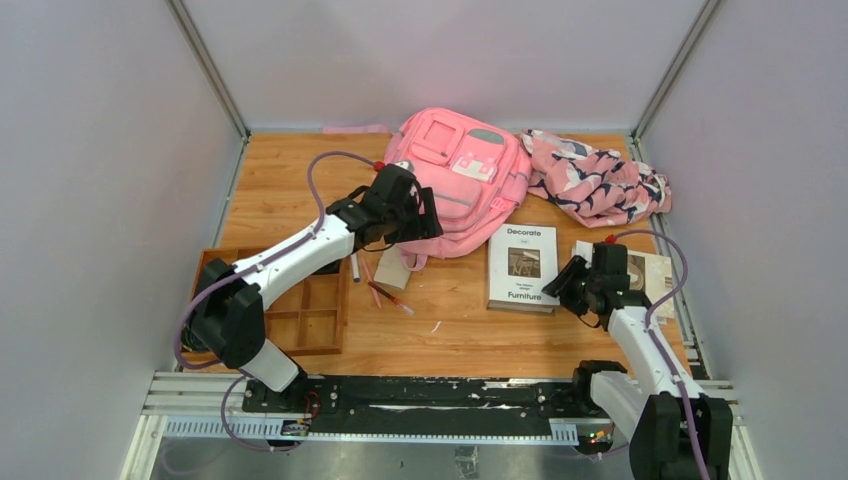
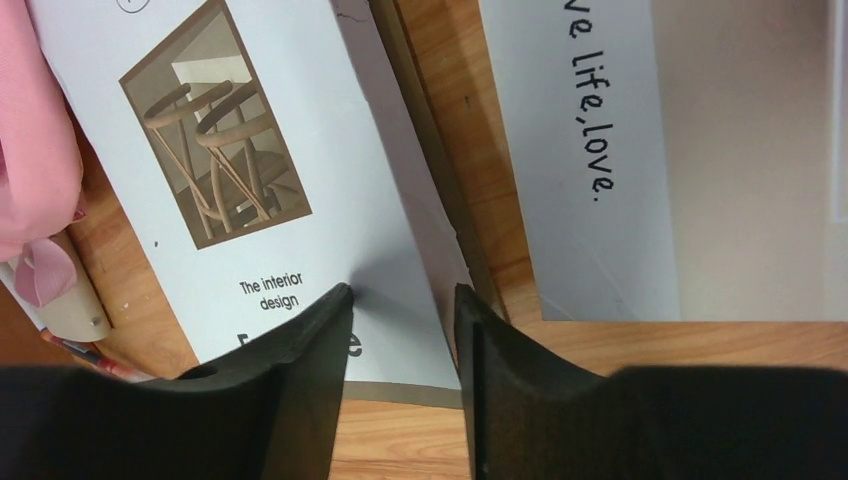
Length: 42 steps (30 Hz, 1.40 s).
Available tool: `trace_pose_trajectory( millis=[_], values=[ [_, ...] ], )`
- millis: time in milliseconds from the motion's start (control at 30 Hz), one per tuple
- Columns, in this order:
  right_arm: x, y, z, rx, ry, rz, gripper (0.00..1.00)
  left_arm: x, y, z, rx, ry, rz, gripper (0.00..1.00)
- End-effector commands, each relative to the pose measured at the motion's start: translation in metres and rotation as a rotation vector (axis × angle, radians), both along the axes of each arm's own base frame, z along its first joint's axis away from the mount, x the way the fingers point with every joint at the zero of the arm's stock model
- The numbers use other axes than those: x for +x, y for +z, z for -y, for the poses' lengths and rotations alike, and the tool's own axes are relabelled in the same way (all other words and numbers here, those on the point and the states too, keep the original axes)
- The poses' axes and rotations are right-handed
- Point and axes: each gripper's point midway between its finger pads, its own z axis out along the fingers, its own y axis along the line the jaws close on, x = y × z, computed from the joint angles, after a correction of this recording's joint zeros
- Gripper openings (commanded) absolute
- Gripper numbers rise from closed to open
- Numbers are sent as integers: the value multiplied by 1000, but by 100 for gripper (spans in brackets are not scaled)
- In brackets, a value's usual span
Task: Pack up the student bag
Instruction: Pick up the book from the center of the board.
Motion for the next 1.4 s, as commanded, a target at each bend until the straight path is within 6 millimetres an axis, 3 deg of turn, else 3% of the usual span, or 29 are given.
trace_pose_trajectory(
  millis=[0,67,100,133,333,533,700,933,1167,1367],
  values=[
    [3,2,0,28,-12,32,42,-3,12,7,-30,-42,38,81],
    [3,3,0,32,-15,38,23,-4,13,8,-34,-45,43,82],
    [3,4,0,36,-18,44,7,-7,14,11,-47,-62,39,82],
    [3,6,-1,42,-16,46,0,-8,15,13,-54,-70,42,82],
    [-1,34,-15,102,42,103,0,-19,15,24,-96,-147,34,87],
    [-9,95,-28,132,119,280,0,-39,17,39,-200,-239,-1,93],
    [-19,135,-37,168,159,414,0,-52,19,47,-282,-273,-34,94],
    [-25,163,-51,223,228,494,0,-58,19,54,-330,-297,-56,96],
    [-27,178,-63,302,267,527,0,-64,17,51,-342,-301,-73,98],
    [-26,203,-82,488,305,589,0,-58,34,24,-485,-182,-43,100]
  ],
)
